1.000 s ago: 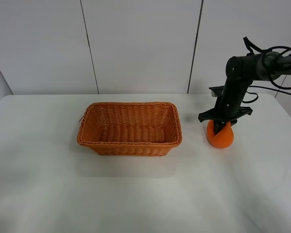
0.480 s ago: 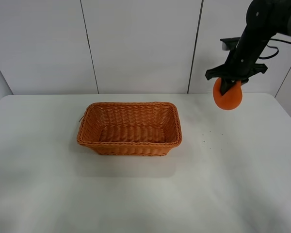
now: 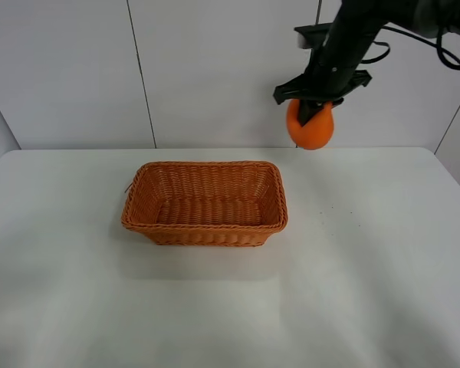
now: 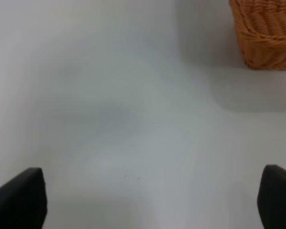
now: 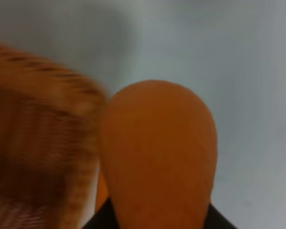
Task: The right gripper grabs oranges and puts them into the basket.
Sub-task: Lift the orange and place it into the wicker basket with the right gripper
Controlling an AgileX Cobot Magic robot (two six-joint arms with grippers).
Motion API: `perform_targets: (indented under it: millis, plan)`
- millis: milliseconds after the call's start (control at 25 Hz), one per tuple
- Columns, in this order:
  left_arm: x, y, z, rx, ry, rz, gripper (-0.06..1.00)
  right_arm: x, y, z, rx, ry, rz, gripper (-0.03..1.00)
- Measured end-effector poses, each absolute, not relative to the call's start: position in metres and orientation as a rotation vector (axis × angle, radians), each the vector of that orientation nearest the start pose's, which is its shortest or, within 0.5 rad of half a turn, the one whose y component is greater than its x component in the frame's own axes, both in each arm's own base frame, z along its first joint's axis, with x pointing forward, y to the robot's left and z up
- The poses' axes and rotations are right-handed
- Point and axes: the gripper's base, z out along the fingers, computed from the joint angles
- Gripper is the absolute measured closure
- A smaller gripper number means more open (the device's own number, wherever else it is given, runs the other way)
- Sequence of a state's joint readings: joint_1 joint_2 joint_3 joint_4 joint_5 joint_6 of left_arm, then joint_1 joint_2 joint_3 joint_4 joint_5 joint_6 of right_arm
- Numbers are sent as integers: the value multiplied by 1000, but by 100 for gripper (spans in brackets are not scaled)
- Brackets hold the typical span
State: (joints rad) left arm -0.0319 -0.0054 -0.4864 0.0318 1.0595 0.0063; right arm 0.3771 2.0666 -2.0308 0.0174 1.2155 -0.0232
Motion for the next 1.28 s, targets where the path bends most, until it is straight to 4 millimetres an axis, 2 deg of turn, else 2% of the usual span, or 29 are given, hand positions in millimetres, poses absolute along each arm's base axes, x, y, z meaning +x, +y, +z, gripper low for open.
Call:
perform_targets:
  millis: [200, 320, 400, 480, 600, 640, 720, 800, 880, 1040, 1280]
  plan:
    - [-4, 3, 274, 38, 2051, 22, -4, 399, 239, 301, -724, 2556, 197, 86]
    - [-4, 3, 274, 38, 2051, 22, -4, 391, 277, 279, -816, 2515, 227, 86]
    - [-4, 3, 274, 38, 2051, 22, -4, 391, 295, 255, -859, 2522, 231, 86]
    - [-4, 3, 274, 38, 2051, 22, -4, 395, 309, 228, -883, 2526, 232, 86]
    - [-4, 3, 274, 38, 2051, 22, -4, 401, 316, 191, -894, 2571, 222, 85]
    - [-4, 3, 274, 38, 2051, 22, -4, 402, 316, 181, -890, 2593, 216, 80]
    - [-4, 3, 274, 38, 2051, 22, -4, 402, 316, 171, -885, 2627, 210, 60]
    - [-4, 3, 274, 38, 2051, 22, -4, 402, 316, 171, -886, 2629, 209, 41]
    - [-4, 3, 274, 38, 2051, 22, -4, 402, 316, 174, -898, 2626, 208, 33]
    - [-4, 3, 274, 38, 2051, 22, -4, 403, 317, 196, -907, 2633, 208, 28]
    - [-4, 3, 274, 38, 2051, 22, -4, 411, 309, 261, -854, 2562, 237, 28]
